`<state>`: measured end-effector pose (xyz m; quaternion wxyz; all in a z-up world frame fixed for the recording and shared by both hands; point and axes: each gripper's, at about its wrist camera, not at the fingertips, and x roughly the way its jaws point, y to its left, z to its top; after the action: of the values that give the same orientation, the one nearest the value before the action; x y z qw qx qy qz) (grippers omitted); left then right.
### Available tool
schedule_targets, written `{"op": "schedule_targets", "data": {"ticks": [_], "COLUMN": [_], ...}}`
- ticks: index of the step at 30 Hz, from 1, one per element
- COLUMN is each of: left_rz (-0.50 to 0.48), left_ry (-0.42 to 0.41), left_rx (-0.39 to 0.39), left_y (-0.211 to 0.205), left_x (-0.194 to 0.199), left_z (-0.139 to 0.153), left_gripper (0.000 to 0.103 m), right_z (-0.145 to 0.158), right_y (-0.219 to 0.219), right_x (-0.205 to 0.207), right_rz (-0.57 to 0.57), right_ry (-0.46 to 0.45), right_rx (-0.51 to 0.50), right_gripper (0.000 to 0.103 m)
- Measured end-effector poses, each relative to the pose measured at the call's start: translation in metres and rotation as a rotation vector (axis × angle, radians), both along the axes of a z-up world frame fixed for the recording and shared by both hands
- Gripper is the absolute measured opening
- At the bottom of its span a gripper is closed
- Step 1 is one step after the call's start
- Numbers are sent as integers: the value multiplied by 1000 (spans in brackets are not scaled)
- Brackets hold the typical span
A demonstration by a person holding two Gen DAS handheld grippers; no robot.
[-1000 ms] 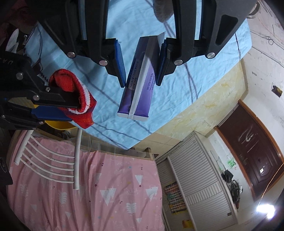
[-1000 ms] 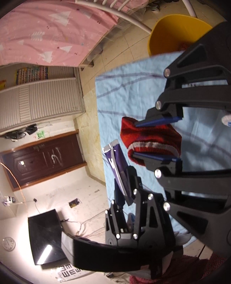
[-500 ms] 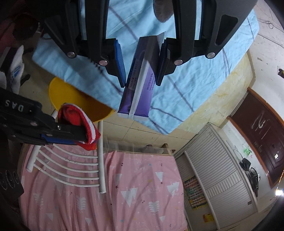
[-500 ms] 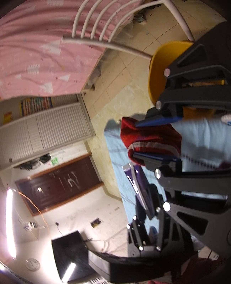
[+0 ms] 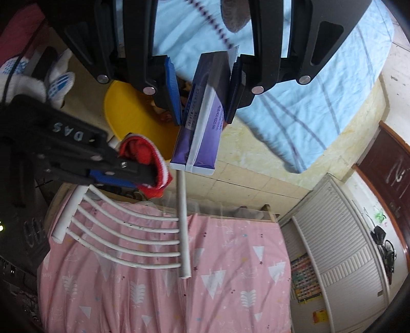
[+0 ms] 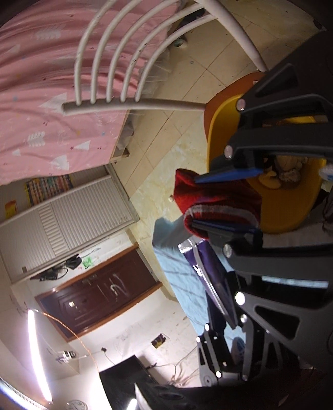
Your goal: Collect trash
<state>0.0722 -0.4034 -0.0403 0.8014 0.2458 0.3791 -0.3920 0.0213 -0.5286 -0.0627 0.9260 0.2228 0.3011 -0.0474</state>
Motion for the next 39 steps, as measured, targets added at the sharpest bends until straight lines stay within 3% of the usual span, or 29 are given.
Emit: {"op": "schedule_targets", "data": {"ticks": [3, 8, 14, 17, 21, 27, 31, 39], "left_rz": [-10, -6, 7, 12, 19, 44, 69, 176], "left_ry": [11, 30, 40, 49, 50, 59, 52, -3], "left_rx": [4, 15, 28, 30, 28, -3, -38, -126], "left_y": [-15, -31, -44, -47, -47, -30, -9, 45], "left_x": [-4, -3, 0, 1, 0, 1, 0, -5], "left_z": [-5, -15, -24, -27, -27, -18, -7, 19], "left_gripper": [25, 25, 35, 54, 56, 57, 57, 58], "right_z": [-11, -31, -38, -41, -39, -29, -15, 7], "right_y": [-11, -25, -29, -32, -37, -29, -12, 15], "right_x": [-1, -2, -3, -5, -7, -9, -9, -6], "right_rz": [-27, -53, -57, -67, -89, -90, -70, -38], "right_ry": [16, 46, 47, 46, 37, 20, -1, -37], "right_rx": [23, 64, 89, 97, 104, 86, 41, 10], "right_gripper": [32, 55, 58, 60, 61, 66, 78, 89]}}
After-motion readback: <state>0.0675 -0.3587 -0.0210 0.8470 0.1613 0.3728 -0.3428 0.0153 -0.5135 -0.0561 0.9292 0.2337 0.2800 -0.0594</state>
